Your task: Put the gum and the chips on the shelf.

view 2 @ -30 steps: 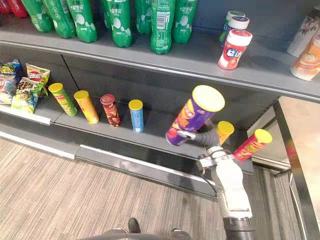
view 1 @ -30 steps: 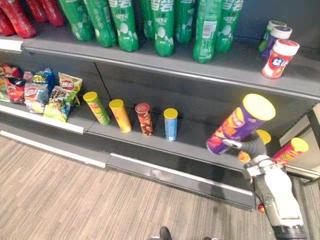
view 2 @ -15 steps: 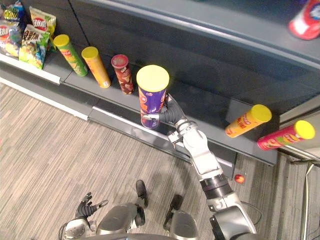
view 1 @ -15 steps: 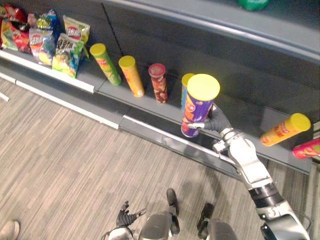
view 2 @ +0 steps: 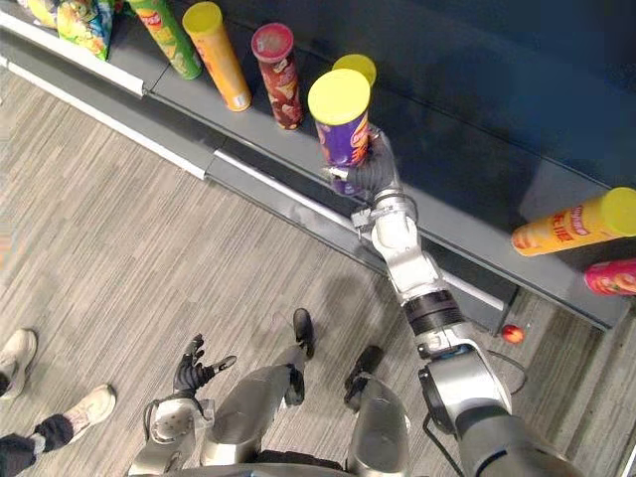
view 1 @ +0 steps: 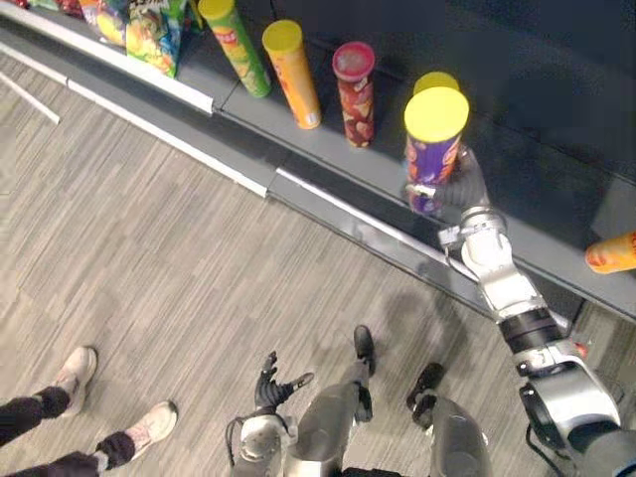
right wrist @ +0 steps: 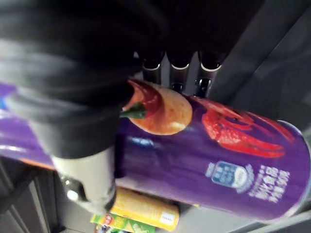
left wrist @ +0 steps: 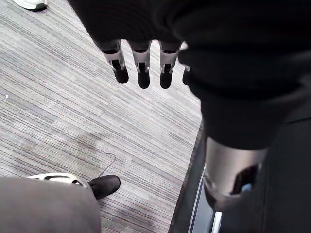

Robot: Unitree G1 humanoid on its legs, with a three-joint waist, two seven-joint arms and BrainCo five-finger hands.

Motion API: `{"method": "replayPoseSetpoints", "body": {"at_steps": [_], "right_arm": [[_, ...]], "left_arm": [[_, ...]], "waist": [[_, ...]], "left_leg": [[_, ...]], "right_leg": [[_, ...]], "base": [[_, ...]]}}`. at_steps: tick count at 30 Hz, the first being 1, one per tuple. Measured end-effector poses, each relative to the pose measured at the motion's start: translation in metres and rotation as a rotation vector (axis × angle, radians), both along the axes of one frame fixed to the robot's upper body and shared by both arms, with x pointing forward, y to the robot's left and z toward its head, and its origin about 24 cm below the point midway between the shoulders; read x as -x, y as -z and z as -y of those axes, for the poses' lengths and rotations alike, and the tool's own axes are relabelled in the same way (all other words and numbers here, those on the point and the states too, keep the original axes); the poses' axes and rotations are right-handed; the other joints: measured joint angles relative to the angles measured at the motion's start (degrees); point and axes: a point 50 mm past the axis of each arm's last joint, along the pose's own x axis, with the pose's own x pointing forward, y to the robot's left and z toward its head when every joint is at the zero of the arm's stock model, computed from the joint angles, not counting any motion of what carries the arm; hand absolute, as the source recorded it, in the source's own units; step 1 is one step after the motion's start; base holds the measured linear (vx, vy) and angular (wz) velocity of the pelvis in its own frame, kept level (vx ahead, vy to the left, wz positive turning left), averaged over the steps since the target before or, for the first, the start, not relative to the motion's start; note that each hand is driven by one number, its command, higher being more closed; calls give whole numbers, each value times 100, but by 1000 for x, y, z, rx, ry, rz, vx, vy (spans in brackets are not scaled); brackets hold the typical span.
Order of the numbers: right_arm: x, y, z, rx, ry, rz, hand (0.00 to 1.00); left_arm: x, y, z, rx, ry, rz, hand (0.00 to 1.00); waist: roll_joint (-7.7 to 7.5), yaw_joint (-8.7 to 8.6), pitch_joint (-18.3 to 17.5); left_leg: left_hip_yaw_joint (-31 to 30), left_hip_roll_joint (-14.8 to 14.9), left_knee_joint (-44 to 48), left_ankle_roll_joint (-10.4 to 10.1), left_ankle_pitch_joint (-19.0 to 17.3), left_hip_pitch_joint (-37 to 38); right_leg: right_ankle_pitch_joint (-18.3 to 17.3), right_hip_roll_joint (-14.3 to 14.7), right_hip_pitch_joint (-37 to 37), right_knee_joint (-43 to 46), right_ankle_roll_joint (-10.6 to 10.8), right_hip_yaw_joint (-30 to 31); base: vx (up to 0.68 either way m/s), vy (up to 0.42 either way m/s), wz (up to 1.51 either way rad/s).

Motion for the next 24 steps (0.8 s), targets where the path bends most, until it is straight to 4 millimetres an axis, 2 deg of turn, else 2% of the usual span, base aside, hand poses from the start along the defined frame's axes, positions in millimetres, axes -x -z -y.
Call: {"method": "replayPoseSetpoints", "body": {"at_steps": [3, 12, 17, 21, 24], "right_arm": [[-2, -6, 11, -53, 87, 44, 100], [-1, -21, 39, -159, 275, 155, 100], [1, -26, 50, -196, 334, 188, 100], [2, -27, 55, -219, 366, 204, 100], [3, -29, 59, -235, 382, 211, 100]], "left_arm": [[-1, -1, 1, -3, 0, 15, 0], [-9, -5, 10, -9, 26, 37, 0], [-10, -5, 14, -6, 43, 41, 0], [-9, -5, 15, -6, 48, 37, 0], [-10, -4, 16, -8, 53, 33, 0]], "waist": [[77, 68, 30], [234, 65, 107], [249, 45, 113], [251, -67, 112], [267, -74, 117]], "left_leg": [[1, -12, -1, -24, 22, -123], [114, -12, -1, -41, 77, -291], [230, 14, -1, -50, 85, -329], [268, 33, 0, -49, 122, -372], [328, 50, 0, -51, 121, -373]], "right_leg": [[-67, -48, -186, 158, -16, 16], [-116, -112, -554, 421, -65, 189], [-115, -91, -673, 454, -69, 315], [-113, -71, -749, 462, -71, 354], [-112, -47, -787, 468, -72, 419]], "base": [[7, -11, 1], [17, -26, -7], [4, -34, -12], [29, -43, -5], [25, -43, -12]]}}
